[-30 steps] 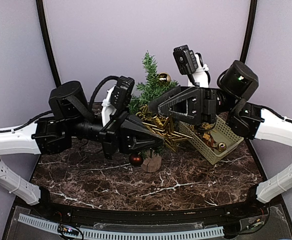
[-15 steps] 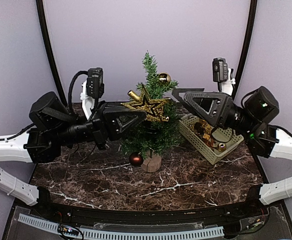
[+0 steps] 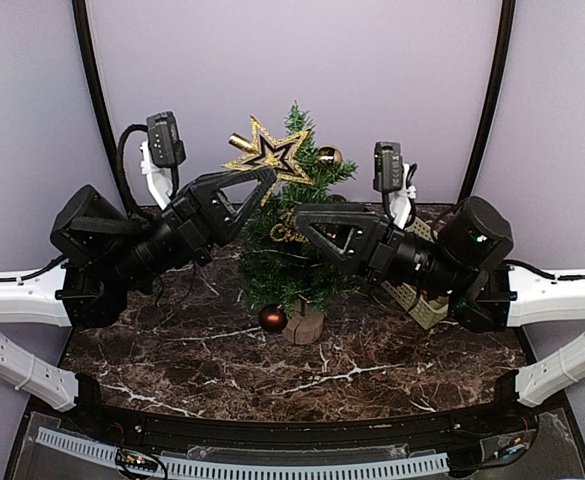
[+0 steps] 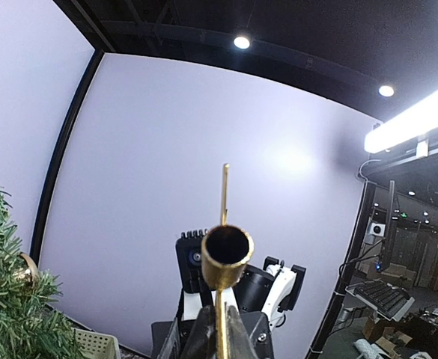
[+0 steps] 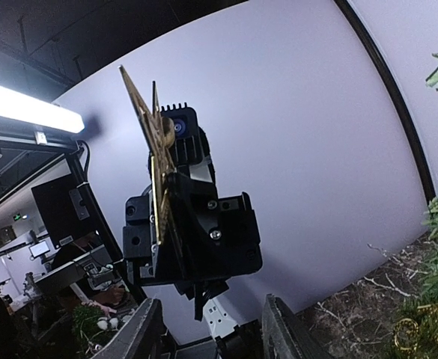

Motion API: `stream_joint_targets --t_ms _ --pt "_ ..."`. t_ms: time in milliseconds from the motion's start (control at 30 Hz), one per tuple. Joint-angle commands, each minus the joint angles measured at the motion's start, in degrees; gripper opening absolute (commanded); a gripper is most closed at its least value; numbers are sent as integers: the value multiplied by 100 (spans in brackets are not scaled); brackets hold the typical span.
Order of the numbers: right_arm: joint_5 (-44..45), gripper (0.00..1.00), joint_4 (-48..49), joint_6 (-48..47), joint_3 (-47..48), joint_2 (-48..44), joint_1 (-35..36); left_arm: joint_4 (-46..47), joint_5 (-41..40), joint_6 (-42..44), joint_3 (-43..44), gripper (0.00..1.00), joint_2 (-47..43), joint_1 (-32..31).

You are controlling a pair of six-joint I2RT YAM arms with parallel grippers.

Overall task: Decorate the small christmas tree
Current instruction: Pass from the left arm to the right, then pass from the right arm to the left

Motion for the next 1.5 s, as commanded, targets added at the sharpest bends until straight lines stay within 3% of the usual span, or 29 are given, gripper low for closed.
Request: stream_joint_targets --t_ms 0,267,433,567,700,833,900,933,1000,1067,1300,1467 --pt "219 44 420 -256 510 236 62 402 -31 -257 -76 0 -19 -16" --pt "225 43 694 -429 686 378 95 467 63 -441 -114 0 60 -16" --pt "283 37 873 -484 677 350 96 516 98 -509 -124 0 107 -16" --pt "300 23 838 -506 793 418 98 530 117 -541 -134 0 126 -16" --pt "442 2 799 -507 831 441 89 484 146 -557 -142 0 114 -16" --pt "512 0 635 -566 851 361 90 240 94 -549 -173 1 33 -16" --pt "675 0 13 -714 949 216 84 -81 64 -501 -159 23 -82 -16" --pt "783 0 -472 -884 1052 106 82 -429 48 -482 -124 44 -202 -16" --pt "963 0 -1601 -1179 1342 -132 51 -1229 -123 -413 -26 66 -457 -16" --pt "1014 0 -2802 -1399 1727 -355 10 -2180 -462 -331 94 77 -756 -16" --pt "561 0 -6474 -1802 3313 -369 -42 -5293 -1233 -2 750 89 -1512 -7" --pt "-66 0 -8255 -2002 4446 242 -43 -6913 -1107 373 1873 91 -1143 -7"
